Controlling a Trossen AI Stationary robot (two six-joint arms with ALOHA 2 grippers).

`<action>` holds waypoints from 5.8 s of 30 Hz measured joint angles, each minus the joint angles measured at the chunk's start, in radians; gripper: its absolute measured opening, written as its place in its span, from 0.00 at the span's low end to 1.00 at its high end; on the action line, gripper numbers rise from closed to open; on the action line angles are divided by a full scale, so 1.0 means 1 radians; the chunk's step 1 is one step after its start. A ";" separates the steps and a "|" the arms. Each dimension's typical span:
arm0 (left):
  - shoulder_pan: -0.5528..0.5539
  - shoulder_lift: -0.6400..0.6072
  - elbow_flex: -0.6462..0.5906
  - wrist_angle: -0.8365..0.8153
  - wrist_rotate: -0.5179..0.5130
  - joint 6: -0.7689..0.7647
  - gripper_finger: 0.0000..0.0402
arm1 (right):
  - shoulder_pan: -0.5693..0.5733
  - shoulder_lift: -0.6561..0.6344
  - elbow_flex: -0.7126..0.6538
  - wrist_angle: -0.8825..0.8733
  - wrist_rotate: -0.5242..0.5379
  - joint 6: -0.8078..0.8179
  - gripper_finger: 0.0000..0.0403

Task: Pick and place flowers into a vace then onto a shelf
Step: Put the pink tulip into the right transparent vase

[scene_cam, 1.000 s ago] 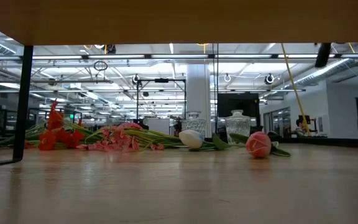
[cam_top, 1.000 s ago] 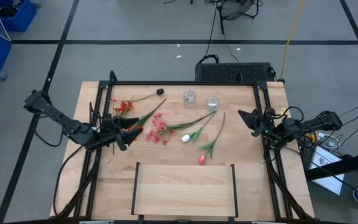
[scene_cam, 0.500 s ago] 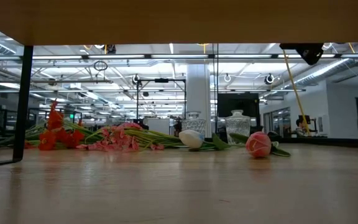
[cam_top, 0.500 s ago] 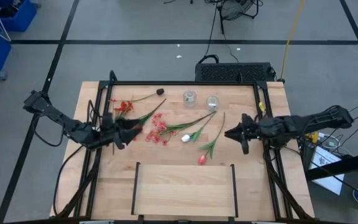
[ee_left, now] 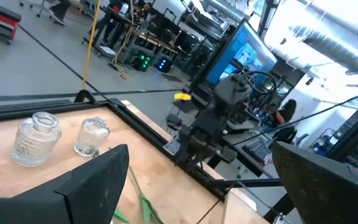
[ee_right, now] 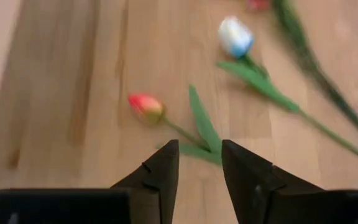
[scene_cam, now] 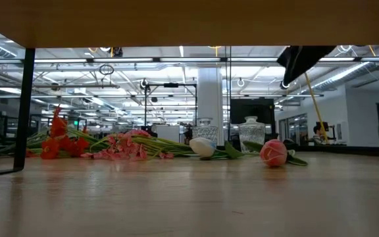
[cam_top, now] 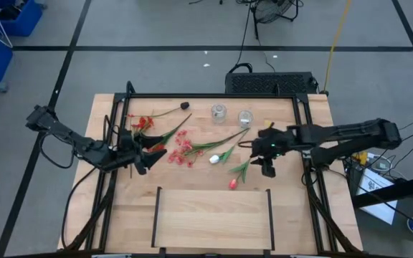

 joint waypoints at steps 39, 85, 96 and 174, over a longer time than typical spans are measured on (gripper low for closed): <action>0.000 0.000 0.000 0.000 -0.009 -0.033 0.99 | -0.099 0.441 0.011 0.038 -0.025 -0.715 0.26; 0.000 0.000 0.000 0.000 -0.010 -0.008 0.99 | -0.157 0.264 -0.005 0.113 -0.021 -0.268 0.01; 0.000 0.000 0.000 -0.001 -0.010 0.020 0.99 | -0.238 0.085 -0.004 0.341 -0.022 -0.046 0.00; 0.046 0.000 0.000 -0.008 -0.028 0.108 0.99 | -0.602 0.193 -0.259 1.170 0.062 0.315 0.00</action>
